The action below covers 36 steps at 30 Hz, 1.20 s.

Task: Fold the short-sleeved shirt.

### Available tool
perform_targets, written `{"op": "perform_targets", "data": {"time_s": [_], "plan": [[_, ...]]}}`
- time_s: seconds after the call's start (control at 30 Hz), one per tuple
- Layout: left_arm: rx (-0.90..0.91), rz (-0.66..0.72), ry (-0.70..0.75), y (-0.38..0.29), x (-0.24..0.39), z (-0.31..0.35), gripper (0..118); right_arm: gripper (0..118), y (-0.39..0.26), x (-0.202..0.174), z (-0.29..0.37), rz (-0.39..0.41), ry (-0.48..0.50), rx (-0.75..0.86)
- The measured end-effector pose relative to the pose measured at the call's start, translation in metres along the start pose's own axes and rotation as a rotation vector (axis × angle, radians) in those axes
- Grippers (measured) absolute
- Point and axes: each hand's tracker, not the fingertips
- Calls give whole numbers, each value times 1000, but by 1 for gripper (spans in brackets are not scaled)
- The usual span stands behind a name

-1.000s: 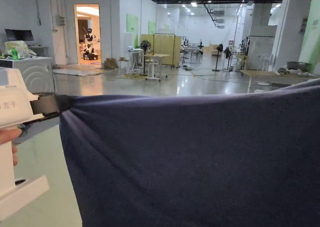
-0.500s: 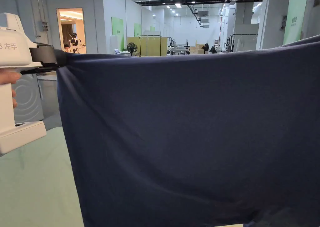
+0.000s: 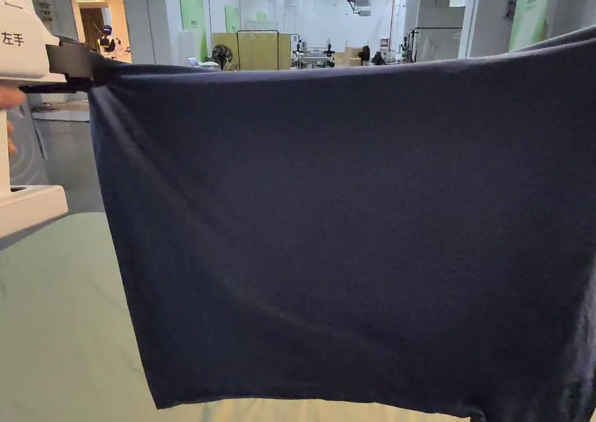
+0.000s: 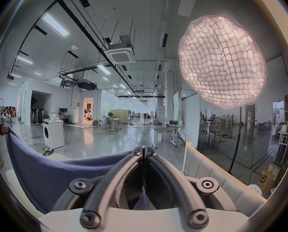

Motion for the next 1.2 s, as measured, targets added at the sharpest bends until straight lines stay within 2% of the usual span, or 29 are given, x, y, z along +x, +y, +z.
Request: {"op": "perform_targets", "data": {"time_s": [0.17,0.3,0.43,0.47,0.53,0.6,0.8,0.93,0.97,1.0,1.03,1.1,1.2], "plan": [[2,-12,10,4,10,-33,6,1,-6,2,-32,30,-50,-32],[-2,-3,28,11,2,-91,6,1,-7,1,-59,37,-89,-36],[-6,18,50,12,23,-106,6,1,0,-7,-85,64,-129,-27],[-3,24,52,15,15,-128,6,1,0,-7,-93,64,-133,-24],[-17,20,61,16,13,-150,6,1,0,-12,-103,93,-161,-30],[-19,-24,82,11,16,-163,6,1,-5,-15,-115,169,-203,-40],[-21,-48,82,-4,27,-175,6,1,-7,-15,-138,179,-240,-68],[-16,-74,121,-10,26,-185,6,1,-12,-13,-149,138,-223,-100],[-21,-69,120,-11,24,-189,6,1,-12,-17,-151,213,-224,-70],[-26,-60,121,-12,26,-195,6,1,-19,-16,-153,172,-216,-115],[-36,-45,116,-14,26,-201,6,1,-23,-19,-152,201,-229,-105],[-50,-50,113,-27,25,-206,6,1,-38,-17,-152,171,-211,-121],[-78,-62,113,-56,15,-203,6,1,-67,-12,-154,53,-177,-156]]}}
